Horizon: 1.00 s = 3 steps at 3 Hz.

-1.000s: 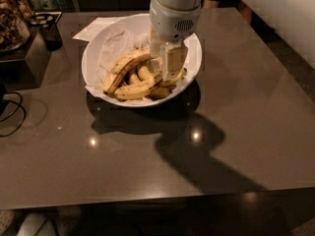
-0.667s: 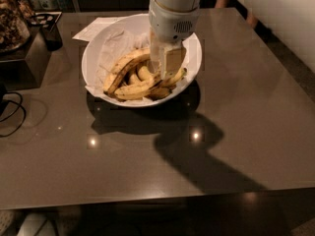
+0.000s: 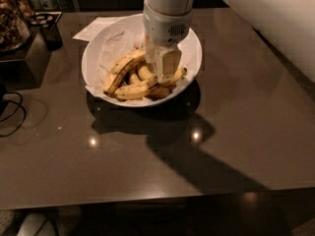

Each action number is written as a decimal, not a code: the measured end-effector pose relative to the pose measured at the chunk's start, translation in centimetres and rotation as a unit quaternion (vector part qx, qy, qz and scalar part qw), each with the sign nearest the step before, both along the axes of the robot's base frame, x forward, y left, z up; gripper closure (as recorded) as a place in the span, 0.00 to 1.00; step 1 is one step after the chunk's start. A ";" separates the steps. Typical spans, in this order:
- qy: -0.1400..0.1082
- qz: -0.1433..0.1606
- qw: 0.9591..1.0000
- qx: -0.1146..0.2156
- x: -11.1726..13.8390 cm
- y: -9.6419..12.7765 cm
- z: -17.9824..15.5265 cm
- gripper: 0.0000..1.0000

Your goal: Pick banana from white bowl

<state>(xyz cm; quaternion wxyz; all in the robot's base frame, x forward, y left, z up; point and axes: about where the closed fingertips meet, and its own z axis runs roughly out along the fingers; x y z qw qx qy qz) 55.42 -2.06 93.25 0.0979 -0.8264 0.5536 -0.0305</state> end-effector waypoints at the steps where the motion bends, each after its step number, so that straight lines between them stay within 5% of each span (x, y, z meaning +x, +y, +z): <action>1: 0.006 0.010 1.000 -0.007 0.2 0.6 -0.8 0.51; 3: 0.018 0.019 1.000 -0.017 0.5 0.9 -2.3 0.51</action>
Offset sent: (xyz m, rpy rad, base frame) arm -0.0023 0.0031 -0.0242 -0.0693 0.0715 0.0468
